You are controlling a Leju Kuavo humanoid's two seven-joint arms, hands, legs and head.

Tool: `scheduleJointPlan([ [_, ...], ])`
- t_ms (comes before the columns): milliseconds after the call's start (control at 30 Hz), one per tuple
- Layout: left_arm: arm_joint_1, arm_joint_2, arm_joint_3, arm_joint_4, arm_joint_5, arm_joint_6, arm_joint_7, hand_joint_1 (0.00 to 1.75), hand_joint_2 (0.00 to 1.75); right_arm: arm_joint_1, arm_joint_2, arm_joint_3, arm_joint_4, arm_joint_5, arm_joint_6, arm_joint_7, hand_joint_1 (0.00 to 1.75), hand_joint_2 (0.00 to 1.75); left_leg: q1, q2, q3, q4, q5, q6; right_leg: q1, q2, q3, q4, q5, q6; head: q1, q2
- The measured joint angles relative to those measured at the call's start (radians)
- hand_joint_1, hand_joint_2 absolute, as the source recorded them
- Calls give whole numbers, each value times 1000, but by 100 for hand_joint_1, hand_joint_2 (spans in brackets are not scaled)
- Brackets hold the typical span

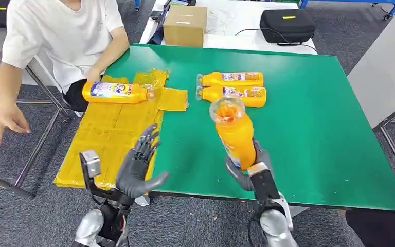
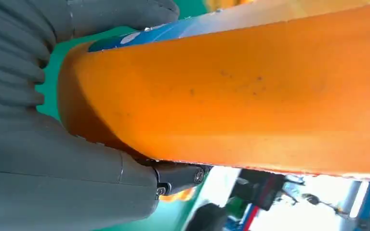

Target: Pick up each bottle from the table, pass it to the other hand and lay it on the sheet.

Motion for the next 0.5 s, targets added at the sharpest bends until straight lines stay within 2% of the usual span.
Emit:
scheduleJointPlan([
  [167,-2,-5,-29,14,-24,27,-12,0,175,-41,23,48,34,5,-12,-1,175,175,0,0,-1,0,0,0,0,0,-1,0,0,0,0,0],
  [300,-21,-10,-56,13,-161,106,-58,0,175,-90,48,98,67,13,-54,-1,175,175,0,0,-2,0,0,0,0,0,-1,0,0,0,0,0],
  [500,-46,-19,-94,13,-180,116,-66,0,175,-168,70,146,132,53,-112,21,175,175,0,-1,-1,0,0,0,0,0,-1,0,0,0,0,0],
])
